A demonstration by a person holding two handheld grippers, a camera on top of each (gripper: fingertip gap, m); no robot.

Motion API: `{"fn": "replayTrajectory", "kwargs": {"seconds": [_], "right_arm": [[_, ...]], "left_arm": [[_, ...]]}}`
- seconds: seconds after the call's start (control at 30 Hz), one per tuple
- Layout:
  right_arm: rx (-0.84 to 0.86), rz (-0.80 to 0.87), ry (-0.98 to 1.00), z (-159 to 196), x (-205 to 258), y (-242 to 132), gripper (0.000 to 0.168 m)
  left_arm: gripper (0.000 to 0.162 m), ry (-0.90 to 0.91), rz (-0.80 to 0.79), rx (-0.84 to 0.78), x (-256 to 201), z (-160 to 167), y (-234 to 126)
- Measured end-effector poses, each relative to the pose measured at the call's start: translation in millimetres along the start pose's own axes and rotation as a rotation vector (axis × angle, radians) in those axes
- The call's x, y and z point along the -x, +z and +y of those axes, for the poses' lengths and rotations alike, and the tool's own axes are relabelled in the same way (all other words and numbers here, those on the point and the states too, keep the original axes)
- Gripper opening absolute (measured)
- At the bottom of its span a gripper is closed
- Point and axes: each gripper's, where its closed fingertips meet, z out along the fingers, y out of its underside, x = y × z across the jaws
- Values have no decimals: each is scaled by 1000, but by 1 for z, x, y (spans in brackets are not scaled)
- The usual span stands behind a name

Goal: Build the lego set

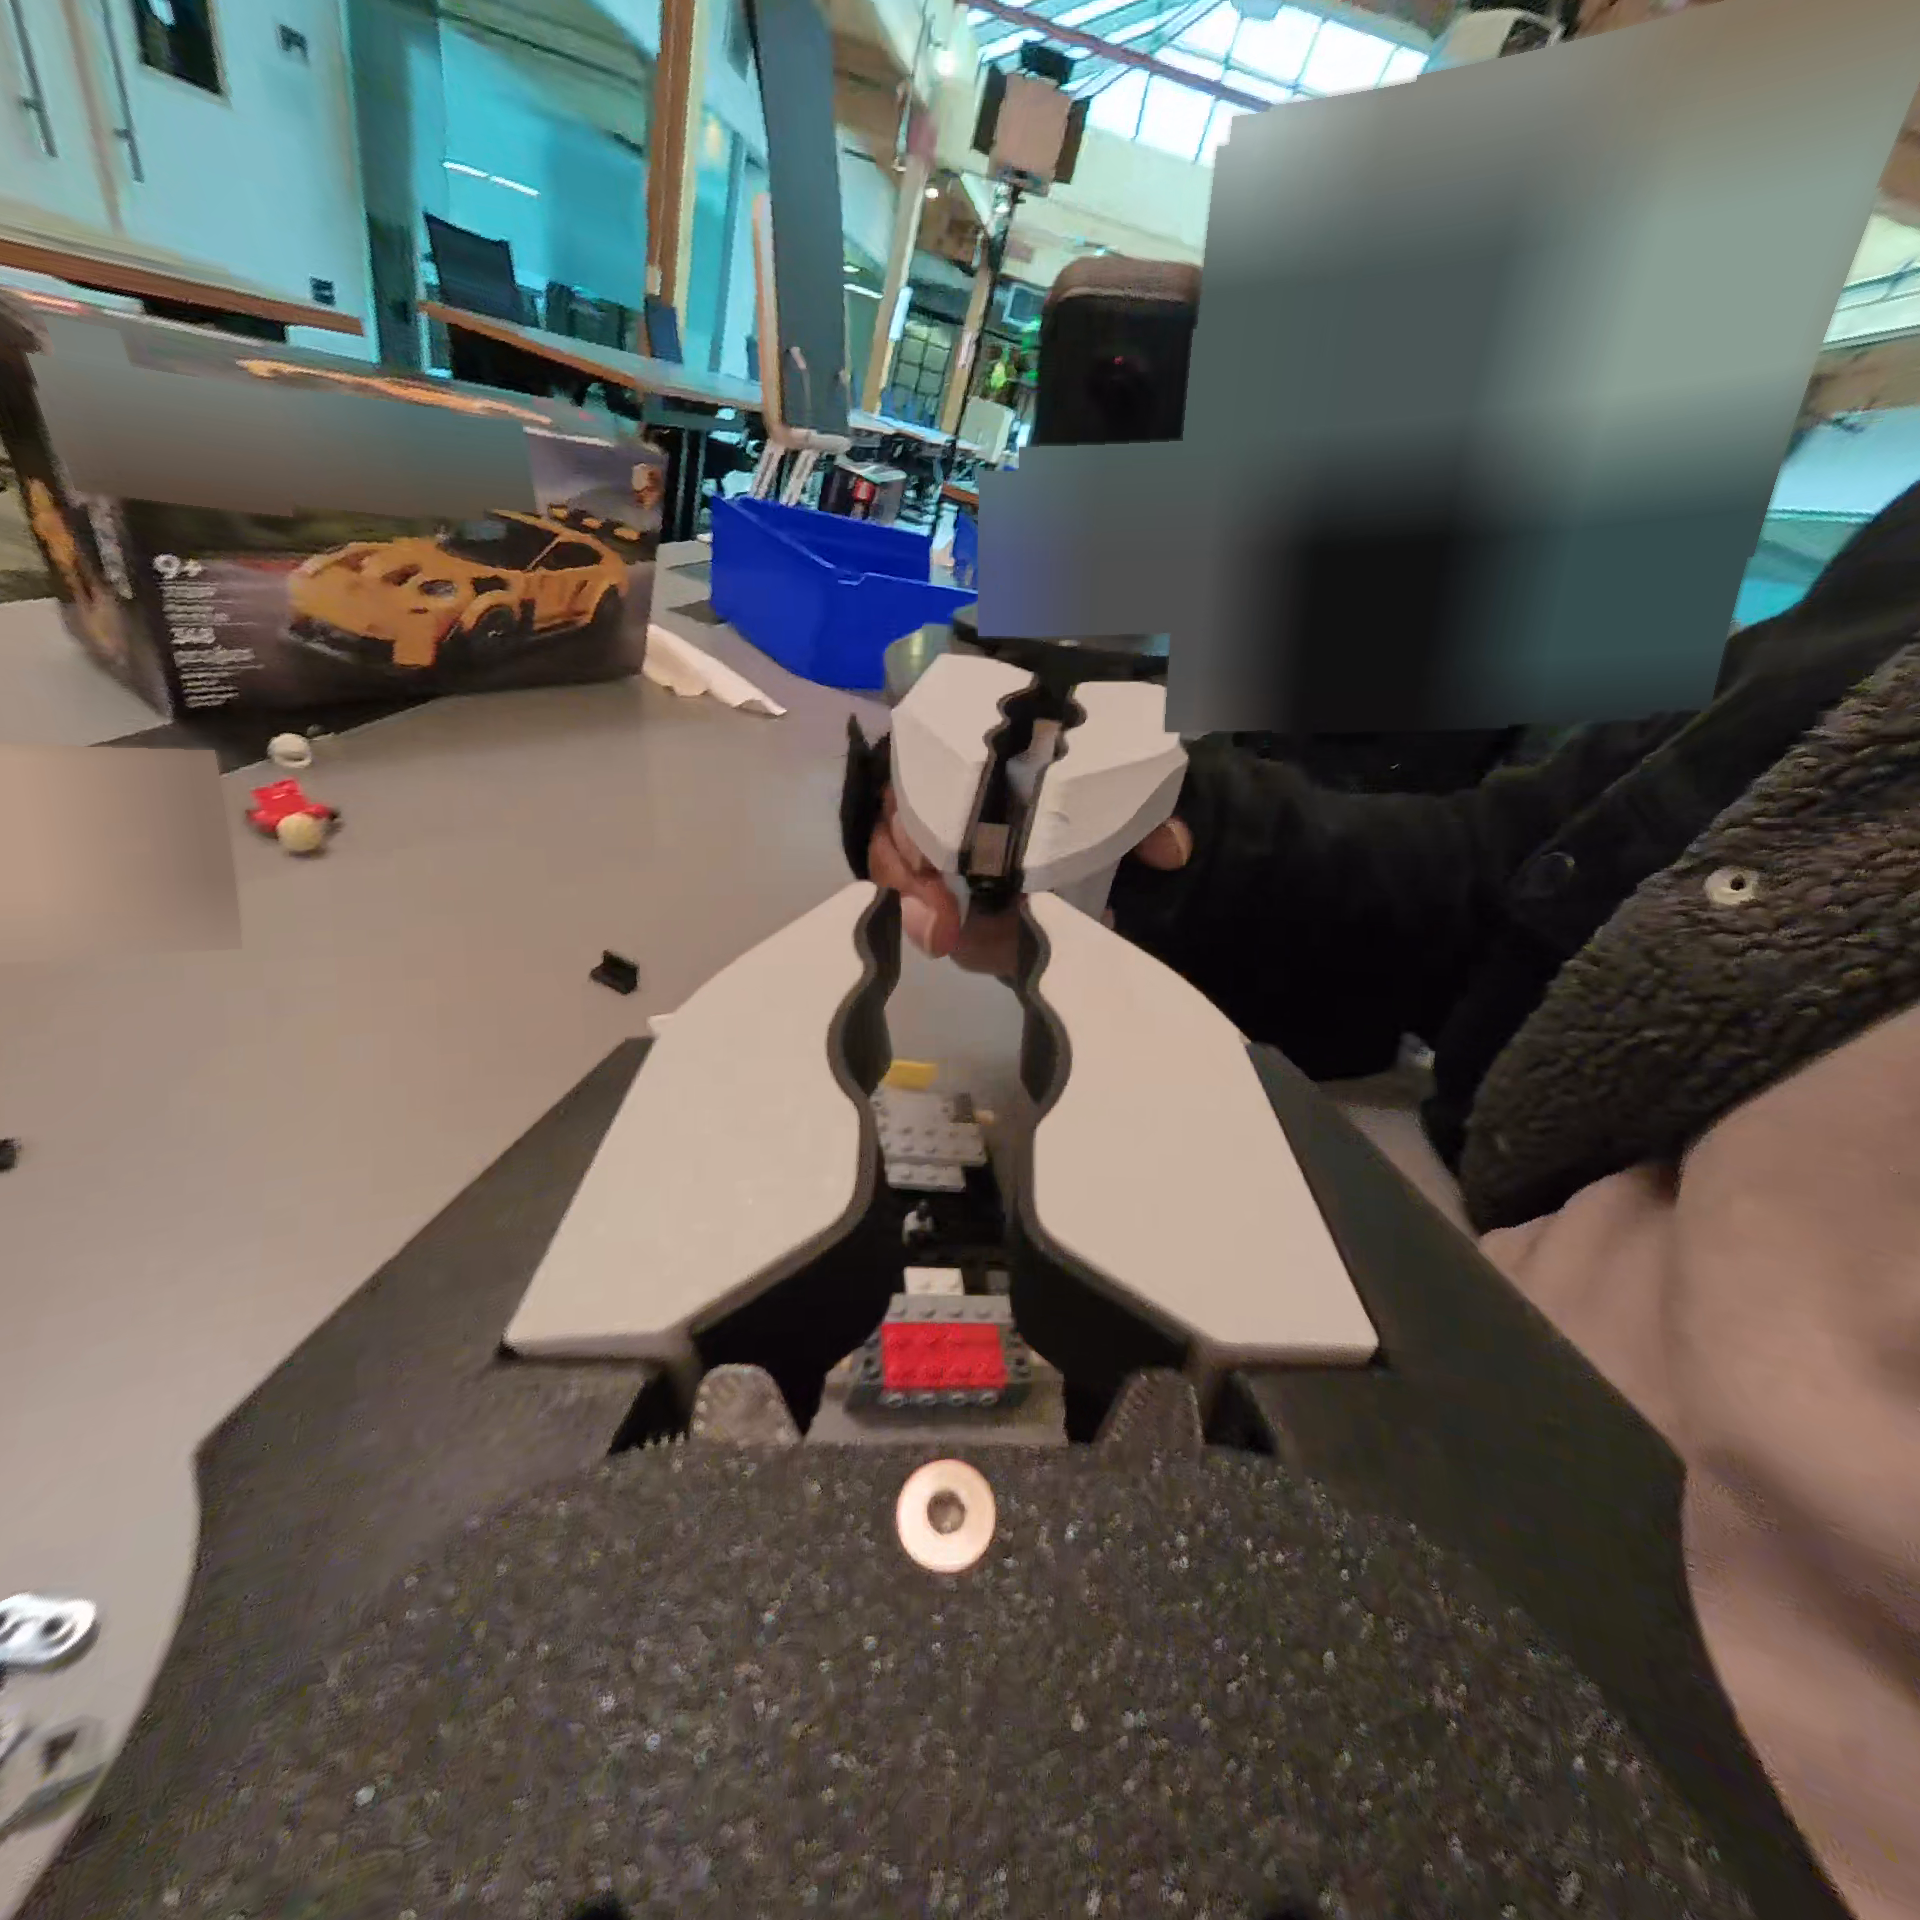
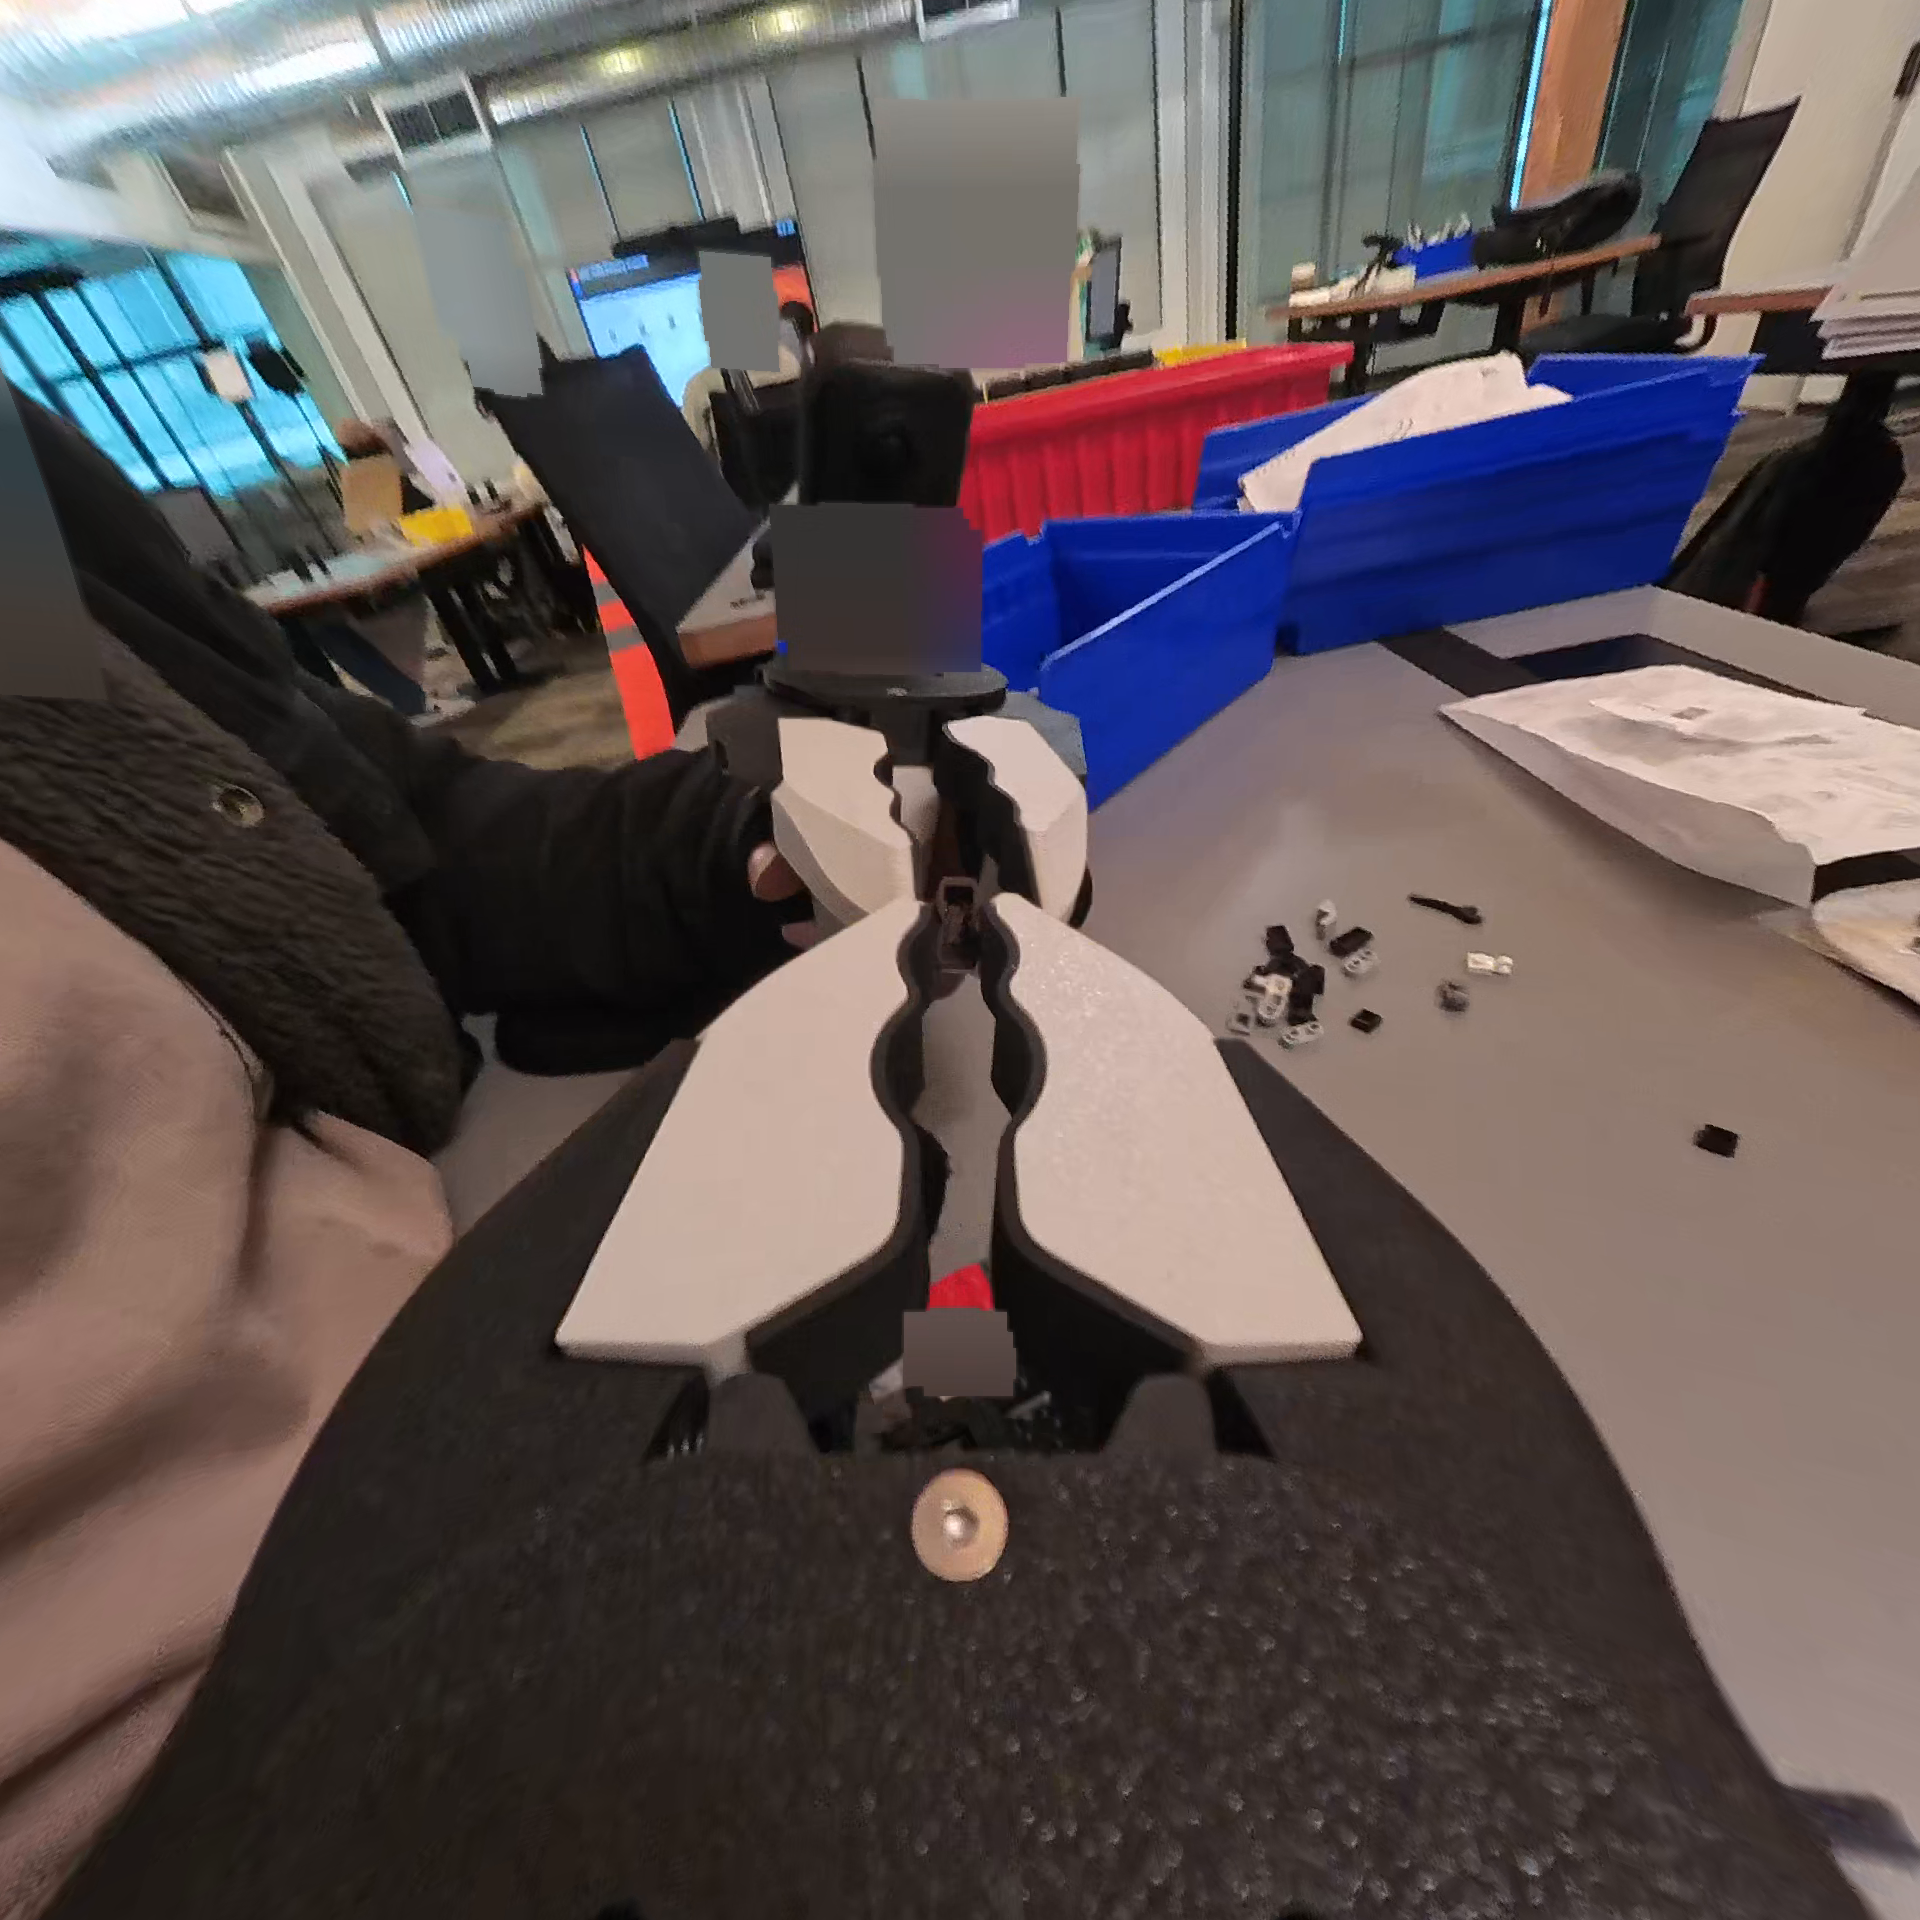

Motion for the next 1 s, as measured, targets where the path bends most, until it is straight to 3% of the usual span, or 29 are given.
{"fn": "replayTrajectory", "kwargs": {"seconds": [0.37,1.0], "right_arm": [[-104,-34,56,-8,8,-3,7],[-36,-49,3,3,4,-14,0]], "left_arm": [[8,0,49,-53,-15,-6,4],[7,-23,59,24,-11,4,2]]}}
